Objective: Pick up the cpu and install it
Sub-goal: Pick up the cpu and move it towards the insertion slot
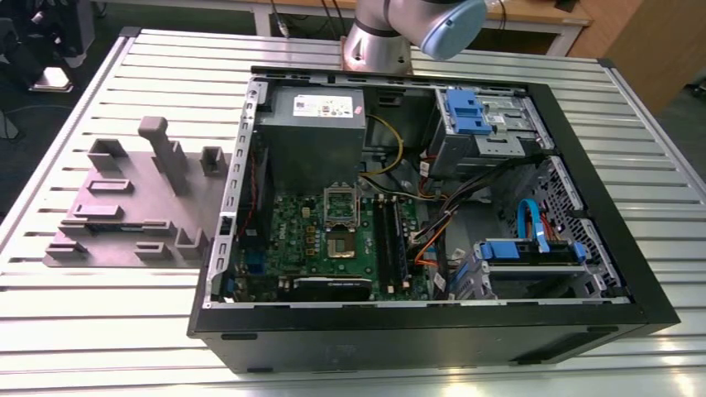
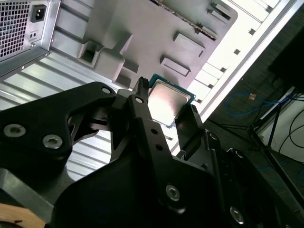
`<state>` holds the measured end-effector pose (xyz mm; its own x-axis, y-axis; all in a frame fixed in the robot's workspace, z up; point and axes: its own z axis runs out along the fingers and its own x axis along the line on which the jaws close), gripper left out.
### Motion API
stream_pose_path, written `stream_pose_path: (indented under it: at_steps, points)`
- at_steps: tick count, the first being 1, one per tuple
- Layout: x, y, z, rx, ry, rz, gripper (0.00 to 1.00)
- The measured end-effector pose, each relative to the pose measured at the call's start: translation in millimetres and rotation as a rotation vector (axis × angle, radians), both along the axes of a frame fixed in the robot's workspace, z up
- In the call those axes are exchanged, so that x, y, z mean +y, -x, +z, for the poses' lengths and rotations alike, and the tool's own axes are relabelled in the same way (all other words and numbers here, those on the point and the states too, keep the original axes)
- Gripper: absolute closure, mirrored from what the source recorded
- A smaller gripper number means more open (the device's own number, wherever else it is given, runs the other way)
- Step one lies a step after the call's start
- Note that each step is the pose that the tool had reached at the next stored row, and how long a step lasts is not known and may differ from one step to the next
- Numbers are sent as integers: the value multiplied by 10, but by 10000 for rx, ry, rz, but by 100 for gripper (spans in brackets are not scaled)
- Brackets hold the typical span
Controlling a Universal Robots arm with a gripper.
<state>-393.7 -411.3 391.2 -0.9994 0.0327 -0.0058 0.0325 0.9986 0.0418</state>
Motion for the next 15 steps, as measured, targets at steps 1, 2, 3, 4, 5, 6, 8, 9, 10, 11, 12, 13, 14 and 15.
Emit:
stream_pose_path:
  at_steps: [1, 2, 3, 4, 5, 6, 8, 9, 10, 11, 12, 13, 14, 15]
  points:
    - [0, -4, -1, -1, 0, 0, 53]
    - [0, -8, 0, -1, 0, 0, 53]
    - [0, -12, 0, 0, 0, 0, 53]
    - [0, -18, 0, 0, 0, 0, 53]
    - [0, -23, 0, 0, 0, 0, 53]
    - [0, -29, 0, 0, 0, 0, 53]
    - [0, -39, 0, 0, 0, 0, 53]
    - [0, -44, 0, 0, 0, 0, 53]
    - [0, -49, 0, 0, 0, 0, 53]
    - [0, -54, 0, 0, 0, 0, 53]
    - [0, -60, 0, 0, 0, 0, 53]
    - [0, -66, 0, 0, 0, 0, 53]
    - [-1, -73, 0, 0, 0, 1, 53]
    - [0, -82, 0, -1, 0, 1, 53]
